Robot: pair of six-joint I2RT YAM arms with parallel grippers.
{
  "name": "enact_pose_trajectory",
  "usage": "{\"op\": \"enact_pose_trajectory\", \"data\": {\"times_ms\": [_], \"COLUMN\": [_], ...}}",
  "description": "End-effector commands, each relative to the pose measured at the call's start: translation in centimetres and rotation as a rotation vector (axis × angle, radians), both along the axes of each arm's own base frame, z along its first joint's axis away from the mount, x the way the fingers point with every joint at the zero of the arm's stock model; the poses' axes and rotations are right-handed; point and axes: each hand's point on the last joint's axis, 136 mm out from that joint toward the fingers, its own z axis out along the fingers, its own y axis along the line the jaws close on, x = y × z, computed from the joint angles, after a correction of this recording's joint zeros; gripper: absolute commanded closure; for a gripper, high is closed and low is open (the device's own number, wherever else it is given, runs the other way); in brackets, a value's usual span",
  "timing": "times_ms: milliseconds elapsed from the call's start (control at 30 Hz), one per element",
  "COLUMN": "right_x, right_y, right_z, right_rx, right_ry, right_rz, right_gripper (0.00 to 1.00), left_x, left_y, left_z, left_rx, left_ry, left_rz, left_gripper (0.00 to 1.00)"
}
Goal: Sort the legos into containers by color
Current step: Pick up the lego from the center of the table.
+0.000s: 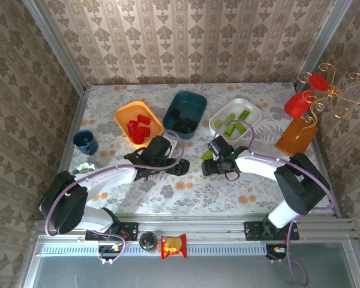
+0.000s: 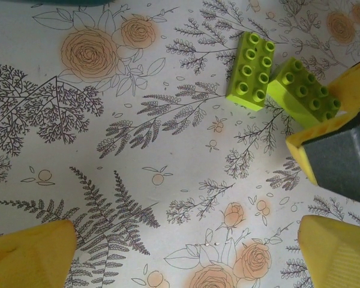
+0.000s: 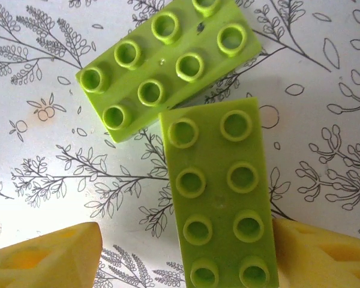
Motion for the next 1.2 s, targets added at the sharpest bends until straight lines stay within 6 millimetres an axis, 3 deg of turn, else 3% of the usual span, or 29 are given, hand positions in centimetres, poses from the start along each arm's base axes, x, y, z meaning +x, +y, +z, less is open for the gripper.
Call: {"op": "enact_pose_trajectory", "data": {"times_ms": [0,133,367,567,700,900,1033,1167], "right_x": [-1.1,0.3,0.8,-0.1,-0.6,1.3,5.0,9.9], "right_y": [-0.9,-1.3,-1.0,-0.7,-0.5,-1.1,-3.6,-6.5], "right_z": [-1.3,-1.2,-1.7,-0.1,2.7,9.9,14.4,15.7], "right_rx": [-0.076,-0.136,-0.158,-0.105,-0.061,-0.003,-0.007,-0.018], "right_ry": [0.065,0.035,0.041,0.027,-0.005,-0.148,-0.263,-0.345], "right_rz": [-0.018,-0.032,-0.008,0.026,0.046,0.002,-0.127,-0.287], "right_gripper": [0.26,0.28,0.58,0.71,0.74,0.75,0.78,0.78], "left_x": [-0.1,-0.2,-0.4,-0.5,-0.4,-0.4,-0.2,-0.3], "left_y": [0.0,0.2,0.7,0.9,1.3,1.8,1.9,2.1], "left_z": [-0.1,0.1,0.3,0.2,0.2,0.8,1.4,1.6], "left_rx": [-0.006,-0.004,0.004,0.008,0.022,0.012,0.003,-0.003], "left_ry": [0.004,0.002,-0.001,-0.002,-0.01,-0.04,-0.063,-0.074], "left_rz": [0.009,0.009,0.016,0.022,0.033,0.047,0.053,0.061], "left_gripper": [0.04,0.03,0.03,0.02,0.0,0.0,0.0,0.0]}}
